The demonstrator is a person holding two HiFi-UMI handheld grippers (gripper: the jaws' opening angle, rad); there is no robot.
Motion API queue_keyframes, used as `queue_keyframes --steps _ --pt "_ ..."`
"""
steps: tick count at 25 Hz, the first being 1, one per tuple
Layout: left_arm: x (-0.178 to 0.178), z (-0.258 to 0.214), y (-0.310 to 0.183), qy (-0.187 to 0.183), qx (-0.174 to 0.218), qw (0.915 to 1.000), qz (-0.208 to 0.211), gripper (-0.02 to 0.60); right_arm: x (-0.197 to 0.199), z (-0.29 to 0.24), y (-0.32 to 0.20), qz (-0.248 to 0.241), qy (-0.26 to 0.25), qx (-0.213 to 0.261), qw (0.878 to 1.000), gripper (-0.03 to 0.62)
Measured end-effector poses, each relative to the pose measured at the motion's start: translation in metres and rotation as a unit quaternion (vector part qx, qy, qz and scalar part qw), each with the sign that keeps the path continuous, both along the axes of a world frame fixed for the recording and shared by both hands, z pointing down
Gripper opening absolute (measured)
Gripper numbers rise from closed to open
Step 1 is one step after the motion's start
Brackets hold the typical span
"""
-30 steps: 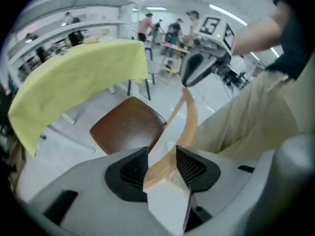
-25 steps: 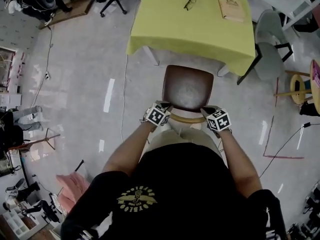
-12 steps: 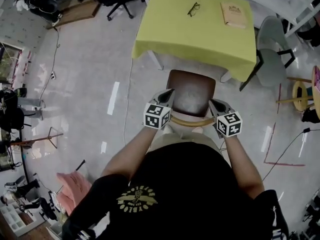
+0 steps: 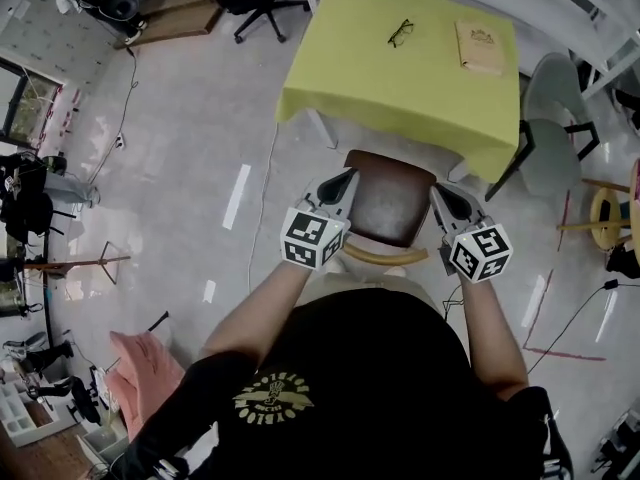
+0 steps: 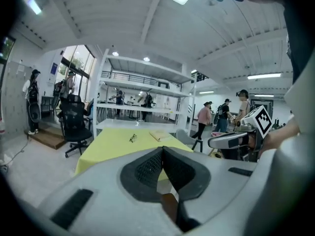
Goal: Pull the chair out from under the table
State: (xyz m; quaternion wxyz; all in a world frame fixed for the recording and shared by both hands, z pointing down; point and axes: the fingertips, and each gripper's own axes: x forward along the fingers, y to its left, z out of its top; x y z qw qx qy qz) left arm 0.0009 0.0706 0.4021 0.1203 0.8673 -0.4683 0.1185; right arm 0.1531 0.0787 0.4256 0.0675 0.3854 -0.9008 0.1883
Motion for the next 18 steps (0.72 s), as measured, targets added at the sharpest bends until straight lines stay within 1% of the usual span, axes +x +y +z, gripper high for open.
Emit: queue_keyframes --steps 3,6,12,15,18 --pt "-0.003 -0.026 -0.003 0.002 0.017 0.9996 -0.020 0.009 0.000 -0.022 -0.002 -0.011 -0.011 0.018 1.000 0.011" --pt "-0.008 -0.057 0.000 0.014 0.047 0.9981 -0.037 0.009 -0.001 -0.043 -0.001 -0.021 -0.015 0.040 0.999 0.011" --pt "-0.017 -0.119 0.009 0.027 0.108 0.9919 -0.061 0.009 -0.002 -0.087 0.006 -0.035 -0.020 0.086 0.995 0.011" --pt "-0.015 -0.140 0.016 0.018 0.136 0.9885 -0.063 0.009 0.002 -0.106 0.005 -0.034 -0.010 0.110 0.993 0.011" --pt "-0.013 -0.148 0.018 0.003 0.152 0.9863 -0.064 0.009 0.011 -0.122 0.001 -0.025 -0.009 0.127 0.992 0.011"
